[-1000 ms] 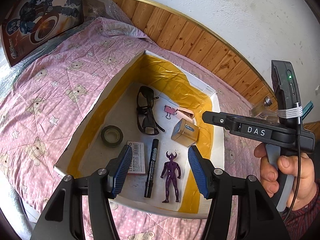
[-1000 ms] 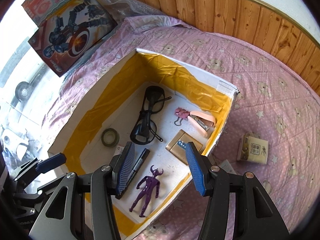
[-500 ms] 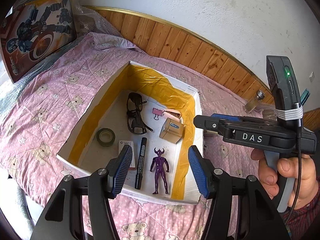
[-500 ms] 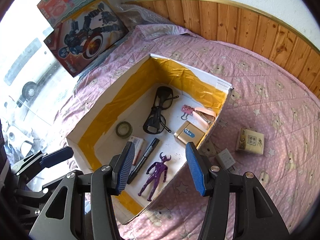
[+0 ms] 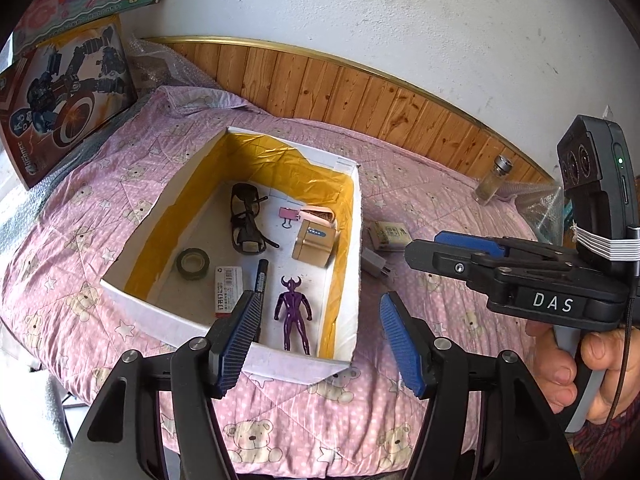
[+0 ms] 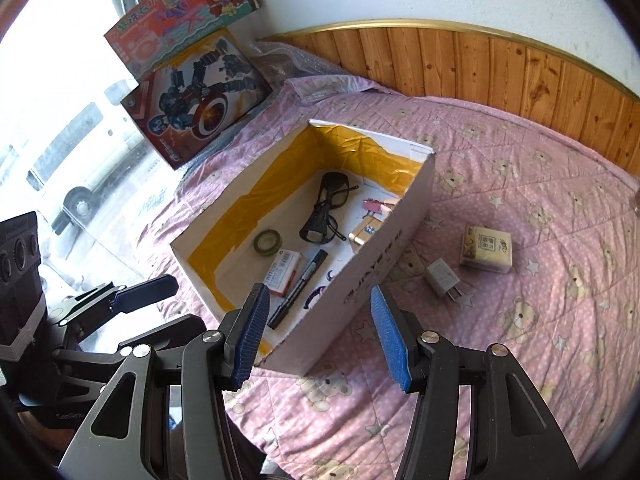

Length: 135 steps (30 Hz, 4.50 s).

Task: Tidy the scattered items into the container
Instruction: 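Withdraw both tools from the box toward the charger and tissue pack, then grasp the white plug charger with the left tool while the right tool grasps the tissue pack, then carry the charger in the left tool and tissue pack in the right tool over the box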

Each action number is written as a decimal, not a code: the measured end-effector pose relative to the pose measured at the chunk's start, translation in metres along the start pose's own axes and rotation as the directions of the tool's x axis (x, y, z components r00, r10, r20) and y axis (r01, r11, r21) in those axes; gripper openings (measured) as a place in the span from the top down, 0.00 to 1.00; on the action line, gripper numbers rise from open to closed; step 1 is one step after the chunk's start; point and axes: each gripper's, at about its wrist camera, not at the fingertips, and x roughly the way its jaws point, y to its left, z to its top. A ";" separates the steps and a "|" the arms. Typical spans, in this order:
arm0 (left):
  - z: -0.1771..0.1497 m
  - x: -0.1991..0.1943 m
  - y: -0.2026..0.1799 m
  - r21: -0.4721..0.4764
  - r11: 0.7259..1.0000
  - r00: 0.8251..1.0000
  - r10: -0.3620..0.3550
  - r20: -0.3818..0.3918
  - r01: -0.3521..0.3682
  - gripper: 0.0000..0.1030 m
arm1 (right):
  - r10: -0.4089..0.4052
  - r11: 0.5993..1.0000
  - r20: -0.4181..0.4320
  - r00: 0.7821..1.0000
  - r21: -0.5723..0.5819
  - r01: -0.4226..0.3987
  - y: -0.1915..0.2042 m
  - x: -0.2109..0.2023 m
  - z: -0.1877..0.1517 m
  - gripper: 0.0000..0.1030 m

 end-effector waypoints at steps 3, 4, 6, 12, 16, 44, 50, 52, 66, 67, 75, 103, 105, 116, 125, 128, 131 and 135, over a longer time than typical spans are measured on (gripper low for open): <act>-0.005 -0.002 -0.022 0.055 0.998 1.000 -0.015 0.014 0.014 0.38 | 0.006 0.999 0.020 1.000 0.048 -0.007 -0.020 -0.012 -0.019 0.45; -0.007 -0.002 -0.031 0.076 0.997 1.000 -0.021 0.017 0.020 0.38 | 0.007 0.998 0.025 1.000 0.068 -0.008 -0.027 -0.015 -0.026 0.45; -0.009 0.001 -0.048 0.113 0.993 0.999 -0.035 0.019 0.032 0.38 | 0.006 0.994 0.029 1.000 0.109 -0.009 -0.043 -0.020 -0.040 0.45; -0.015 0.030 -0.094 0.175 0.981 0.996 -0.073 -0.043 0.079 0.35 | -0.016 0.980 0.022 1.000 0.197 0.011 -0.090 -0.027 -0.069 0.45; -0.015 0.057 -0.115 0.177 0.979 0.993 -0.087 -0.085 0.101 0.35 | -0.032 0.977 0.016 0.999 0.213 0.028 -0.115 -0.025 -0.073 0.45; 0.028 0.249 -0.101 0.019 0.993 0.984 0.118 -0.137 -0.116 0.32 | 0.039 0.997 -0.295 0.955 -0.048 -0.056 -0.222 0.166 0.058 0.39; 0.028 0.257 -0.091 -0.096 0.987 0.982 0.110 -0.155 -0.126 0.32 | -0.053 0.821 -0.404 0.913 -0.539 -0.191 -0.194 0.175 0.051 0.38; 0.024 0.256 -0.089 -0.135 0.982 0.982 0.114 -0.149 -0.135 0.32 | -0.089 0.747 -0.414 0.906 -0.629 -0.214 -0.187 0.182 0.049 0.38; 0.022 0.292 -0.082 -0.212 0.959 0.965 0.139 -0.221 -0.186 0.34 | -0.094 0.804 -0.445 0.891 -0.562 -0.196 -0.246 0.205 0.050 0.47; 0.022 0.295 -0.085 -0.188 0.964 0.964 0.147 -0.222 -0.191 0.42 | -0.079 0.830 -0.441 0.894 -0.525 -0.185 -0.256 0.200 0.049 0.47; 0.020 0.298 -0.100 -0.104 0.990 0.976 0.076 -0.206 -0.099 0.65 | -0.022 0.956 -0.378 0.925 -0.280 -0.092 -0.303 0.162 0.040 0.47; 0.000 0.266 -0.129 0.075 0.996 0.978 0.070 -0.196 -0.056 0.47 | -0.069 0.997 -0.239 0.969 0.007 0.072 -0.266 0.066 -0.033 0.47; 0.000 0.275 -0.134 0.111 0.993 0.967 0.059 -0.248 -0.032 0.69 | -0.066 0.997 -0.235 0.970 0.030 0.075 -0.265 0.063 -0.038 0.47; 0.000 0.232 -0.140 0.102 0.995 0.979 0.038 -0.198 -0.018 0.69 | -0.071 0.989 -0.170 0.983 0.113 0.091 -0.240 0.021 -0.055 0.47; -0.009 0.177 -0.142 0.100 0.994 0.989 -0.018 -0.149 0.033 0.69 | -0.094 0.987 -0.144 0.985 0.119 0.111 -0.196 -0.008 -0.076 0.47; -0.010 0.159 -0.141 0.103 0.993 0.991 -0.036 -0.126 0.049 0.69 | -0.099 0.985 -0.130 0.986 0.127 0.116 -0.180 -0.017 -0.082 0.47; -0.012 0.142 -0.138 0.100 0.993 0.993 -0.057 -0.108 0.067 0.69 | -0.103 0.985 -0.116 0.988 0.127 0.117 -0.164 -0.026 -0.087 0.47; -0.014 0.118 -0.132 0.093 0.992 0.994 -0.079 -0.078 0.086 0.69 | -0.105 0.985 -0.097 0.990 0.124 0.116 -0.142 -0.037 -0.090 0.47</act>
